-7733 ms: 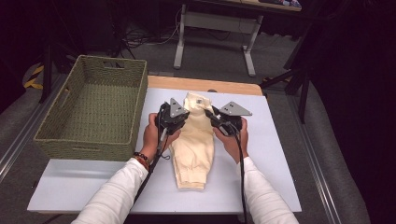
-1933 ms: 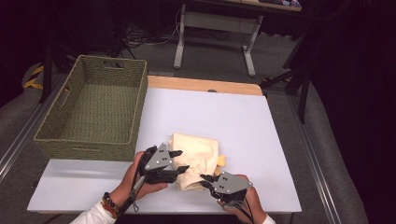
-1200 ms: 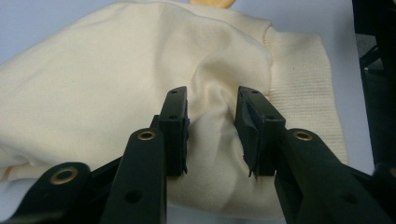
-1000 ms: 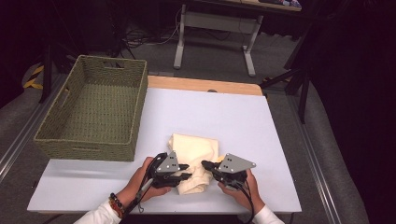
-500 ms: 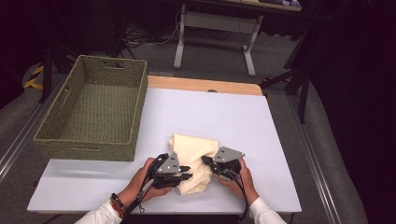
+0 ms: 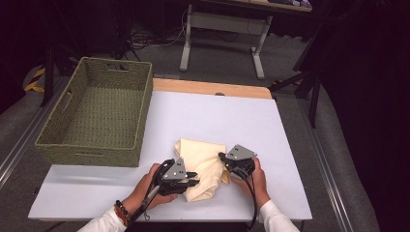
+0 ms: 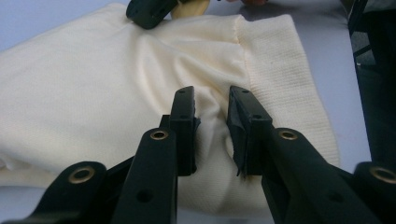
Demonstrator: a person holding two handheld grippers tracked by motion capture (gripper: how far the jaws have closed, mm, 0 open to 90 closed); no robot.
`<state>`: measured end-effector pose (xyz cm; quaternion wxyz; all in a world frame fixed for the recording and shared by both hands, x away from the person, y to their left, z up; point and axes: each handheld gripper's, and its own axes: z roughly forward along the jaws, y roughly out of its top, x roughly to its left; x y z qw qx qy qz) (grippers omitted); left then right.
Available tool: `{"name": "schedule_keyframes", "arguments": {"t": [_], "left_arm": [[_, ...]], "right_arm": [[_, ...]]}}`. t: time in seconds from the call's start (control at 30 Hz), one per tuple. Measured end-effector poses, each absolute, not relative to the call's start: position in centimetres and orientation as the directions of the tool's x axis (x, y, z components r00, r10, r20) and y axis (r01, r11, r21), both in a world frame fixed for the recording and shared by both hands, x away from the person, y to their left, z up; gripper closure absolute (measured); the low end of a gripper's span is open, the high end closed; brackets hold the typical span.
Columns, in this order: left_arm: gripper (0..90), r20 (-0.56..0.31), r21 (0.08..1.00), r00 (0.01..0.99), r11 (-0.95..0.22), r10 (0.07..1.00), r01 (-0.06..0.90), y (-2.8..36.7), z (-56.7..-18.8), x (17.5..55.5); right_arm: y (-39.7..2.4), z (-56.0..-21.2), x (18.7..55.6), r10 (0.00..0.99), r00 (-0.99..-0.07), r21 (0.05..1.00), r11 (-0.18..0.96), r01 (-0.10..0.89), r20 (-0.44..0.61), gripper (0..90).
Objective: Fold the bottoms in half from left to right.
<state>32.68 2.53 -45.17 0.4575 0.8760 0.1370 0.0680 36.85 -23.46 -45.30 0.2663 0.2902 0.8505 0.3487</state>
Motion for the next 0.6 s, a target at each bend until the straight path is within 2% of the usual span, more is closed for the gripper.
{"name": "schedule_keyframes", "arguments": {"t": [0.27, 0.43, 0.5, 0.6], "left_arm": [[70.9, -0.007, 0.857, 0.937, -0.48, 0.35, 0.186, 3.5, -43.9, 32.8], [69.9, 0.013, 0.884, 0.913, -0.431, 0.408, 0.18, 4.6, -43.3, 33.1], [70.3, 0.029, 0.878, 0.891, -0.439, 0.452, 0.194, 4.9, -43.4, 33.5], [70.6, 0.047, 0.862, 0.887, -0.468, 0.46, 0.197, 4.9, -43.9, 33.9]], "right_arm": [[-22.7, -43.8, 34.4, 0.596, -0.781, 0.81, 0.543, 0.221, -0.187, 90.0], [-22.3, -43.8, 33.6, 0.573, -0.803, 0.815, 0.537, 0.217, -0.164, 90.0], [-22.1, -43.9, 33.0, 0.561, -0.813, 0.813, 0.54, 0.219, -0.154, 89.9], [-22.1, -44.2, 32.5, 0.557, -0.817, 0.809, 0.543, 0.226, -0.146, 89.9]]}}
